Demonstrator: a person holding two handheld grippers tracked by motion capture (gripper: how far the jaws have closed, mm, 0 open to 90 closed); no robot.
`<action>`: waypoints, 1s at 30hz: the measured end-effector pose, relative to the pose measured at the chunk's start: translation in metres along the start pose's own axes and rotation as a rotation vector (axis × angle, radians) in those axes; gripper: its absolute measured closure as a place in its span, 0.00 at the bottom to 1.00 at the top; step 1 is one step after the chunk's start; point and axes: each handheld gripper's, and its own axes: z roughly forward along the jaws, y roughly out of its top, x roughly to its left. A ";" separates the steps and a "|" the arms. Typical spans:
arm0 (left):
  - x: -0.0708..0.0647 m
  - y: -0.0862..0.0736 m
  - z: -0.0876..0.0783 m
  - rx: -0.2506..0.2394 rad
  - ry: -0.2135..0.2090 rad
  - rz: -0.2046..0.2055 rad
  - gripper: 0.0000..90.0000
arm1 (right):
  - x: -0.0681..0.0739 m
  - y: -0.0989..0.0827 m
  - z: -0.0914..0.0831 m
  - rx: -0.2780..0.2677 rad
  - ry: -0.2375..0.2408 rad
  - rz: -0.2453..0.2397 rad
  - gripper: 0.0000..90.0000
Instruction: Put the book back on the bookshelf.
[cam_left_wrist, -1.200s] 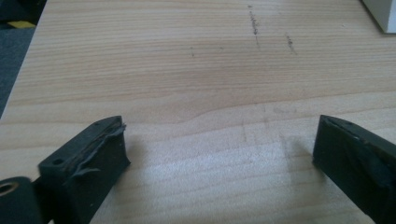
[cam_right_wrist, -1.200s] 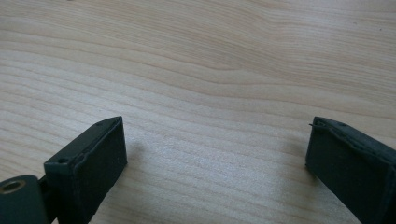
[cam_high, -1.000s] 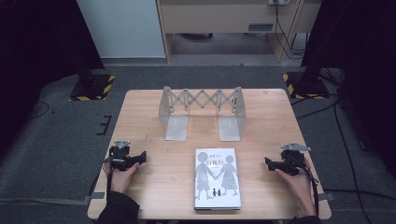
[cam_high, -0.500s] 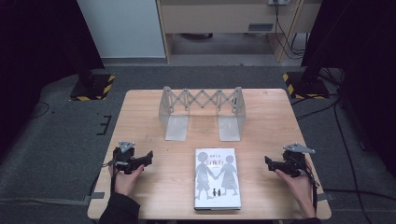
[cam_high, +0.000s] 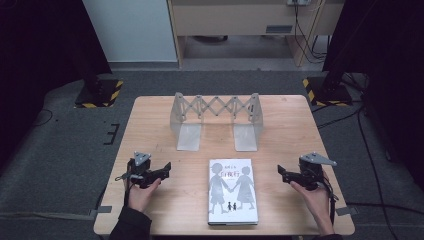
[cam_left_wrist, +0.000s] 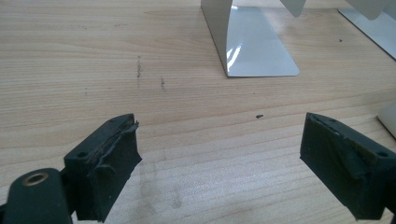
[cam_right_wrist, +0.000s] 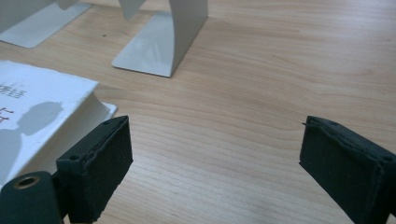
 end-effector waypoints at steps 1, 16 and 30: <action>-0.001 0.000 0.000 -0.002 0.000 -0.001 0.12 | 0.002 0.001 -0.001 -0.003 0.006 -0.005 0.11; -0.031 0.002 -0.007 -0.068 -0.077 0.050 0.14 | 0.029 0.009 0.000 -0.037 0.079 -0.018 0.12; -0.059 -0.002 -0.008 -0.079 -0.180 0.094 0.16 | 0.049 0.007 0.006 -0.036 0.133 -0.021 0.13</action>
